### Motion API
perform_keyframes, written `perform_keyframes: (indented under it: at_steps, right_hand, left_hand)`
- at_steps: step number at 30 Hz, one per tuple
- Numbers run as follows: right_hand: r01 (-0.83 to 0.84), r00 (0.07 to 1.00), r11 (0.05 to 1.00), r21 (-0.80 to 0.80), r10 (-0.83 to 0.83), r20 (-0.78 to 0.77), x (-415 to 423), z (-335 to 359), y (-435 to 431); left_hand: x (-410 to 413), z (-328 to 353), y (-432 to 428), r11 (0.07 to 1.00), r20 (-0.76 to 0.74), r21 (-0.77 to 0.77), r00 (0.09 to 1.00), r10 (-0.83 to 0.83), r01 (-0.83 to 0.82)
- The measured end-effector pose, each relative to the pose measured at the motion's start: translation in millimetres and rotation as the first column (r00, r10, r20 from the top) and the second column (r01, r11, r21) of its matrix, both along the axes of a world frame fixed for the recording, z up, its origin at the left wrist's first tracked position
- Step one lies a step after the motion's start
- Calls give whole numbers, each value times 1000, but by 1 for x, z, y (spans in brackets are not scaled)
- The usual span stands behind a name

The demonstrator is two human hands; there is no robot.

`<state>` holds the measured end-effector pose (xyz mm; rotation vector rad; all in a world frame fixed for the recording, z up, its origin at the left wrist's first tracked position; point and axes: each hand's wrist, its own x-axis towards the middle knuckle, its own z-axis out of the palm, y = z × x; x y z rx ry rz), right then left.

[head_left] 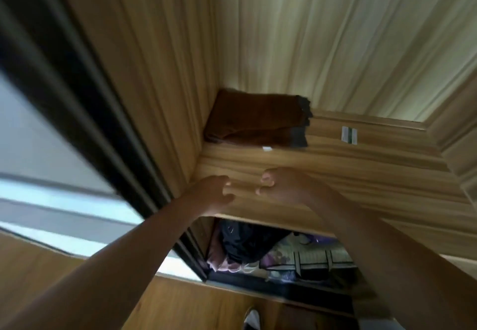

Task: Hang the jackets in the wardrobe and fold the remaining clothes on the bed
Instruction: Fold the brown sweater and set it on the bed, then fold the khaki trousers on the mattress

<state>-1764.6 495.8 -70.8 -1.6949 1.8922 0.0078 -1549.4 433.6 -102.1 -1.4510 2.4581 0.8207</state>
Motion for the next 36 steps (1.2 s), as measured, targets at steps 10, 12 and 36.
perform_keyframes:
  at_steps: [10,12,36]
  right_hand:
    - [-306,949,949,73,310,-54,200,12,114]
    - [-380,922,923,59,383,-50,252,11,121]
    - [-992,3,-4,128,999,54,847,-24,170]
  left_hand:
    - [237,21,171,977,133,25,969,209,-214]
    - [294,22,200,946,136,12,938,318,-323]
    - [696,-12,502,-96,214,57,-82,973,-994]
